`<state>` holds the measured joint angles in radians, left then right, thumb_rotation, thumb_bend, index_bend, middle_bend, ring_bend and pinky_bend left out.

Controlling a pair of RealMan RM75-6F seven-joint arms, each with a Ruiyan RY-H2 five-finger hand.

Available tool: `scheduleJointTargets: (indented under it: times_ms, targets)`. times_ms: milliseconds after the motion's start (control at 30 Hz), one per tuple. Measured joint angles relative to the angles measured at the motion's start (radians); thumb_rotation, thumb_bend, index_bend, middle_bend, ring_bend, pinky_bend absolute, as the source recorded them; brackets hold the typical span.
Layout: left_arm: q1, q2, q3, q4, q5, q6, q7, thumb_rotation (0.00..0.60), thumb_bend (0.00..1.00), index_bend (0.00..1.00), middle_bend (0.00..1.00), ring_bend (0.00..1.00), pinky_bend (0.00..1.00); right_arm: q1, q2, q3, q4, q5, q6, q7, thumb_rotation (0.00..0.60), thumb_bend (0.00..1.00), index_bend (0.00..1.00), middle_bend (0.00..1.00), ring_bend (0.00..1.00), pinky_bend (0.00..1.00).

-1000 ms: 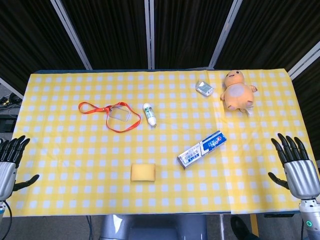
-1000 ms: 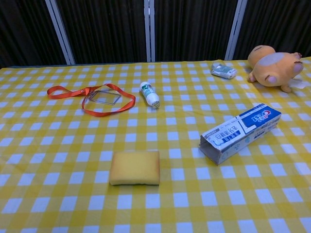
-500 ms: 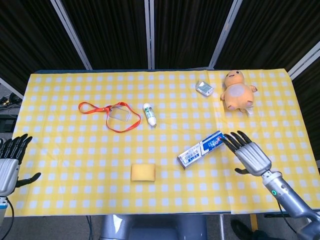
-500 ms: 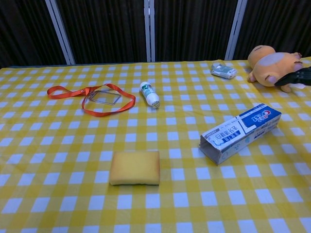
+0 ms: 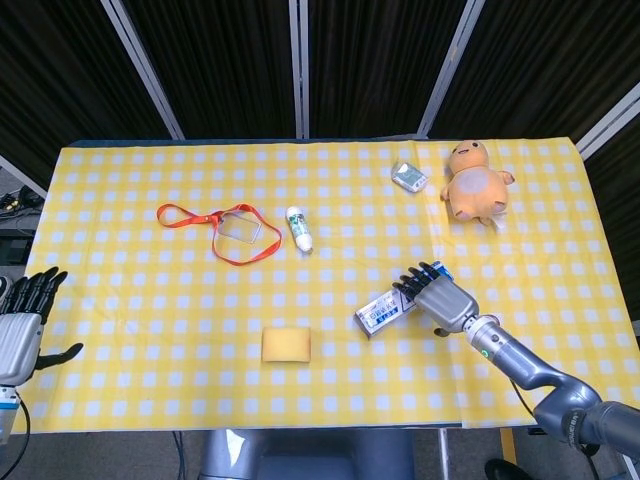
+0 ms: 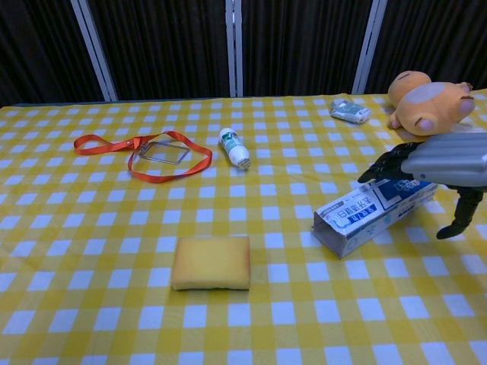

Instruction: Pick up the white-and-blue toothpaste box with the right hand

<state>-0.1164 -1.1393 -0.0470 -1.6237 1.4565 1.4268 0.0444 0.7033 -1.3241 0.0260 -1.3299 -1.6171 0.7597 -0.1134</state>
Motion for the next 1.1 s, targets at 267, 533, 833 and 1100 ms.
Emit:
scheduleJointTargets:
  times_ms: [267, 533, 833, 1100]
  targets:
    - [-0.001, -0.004, 0.002, -0.002, -0.001, -0.001, 0.009, 0.6, 0.0, 0.0, 0.0, 0.0, 0.0, 0.026, -0.072, 0.004, 0.025, 0.022, 0.002, -0.038, 0.6, 0.25, 0.19, 0.19, 0.07, 0.1]
    - [-0.001, -0.003, 0.002, 0.0, -0.004, -0.002, 0.005, 0.6, 0.0, 0.0, 0.0, 0.0, 0.0, 0.028, -0.106, 0.004, 0.051, 0.049, 0.023, -0.056, 0.6, 0.3, 0.4, 0.44, 0.31, 0.22]
    - [-0.001, -0.001, 0.004, -0.003, -0.001, -0.001, 0.0, 0.6, 0.0, 0.0, 0.0, 0.0, 0.0, 0.017, -0.112, 0.002, 0.069, 0.004, 0.135, -0.054, 0.6, 0.32, 0.41, 0.46, 0.34, 0.25]
    - [0.002, 0.006, 0.008, -0.013, 0.012, 0.007, -0.012, 0.6, 0.0, 0.0, 0.0, 0.0, 0.0, 0.006, -0.073, 0.015, 0.079, -0.1, 0.32, -0.215, 0.6, 0.32, 0.41, 0.46, 0.34, 0.25]
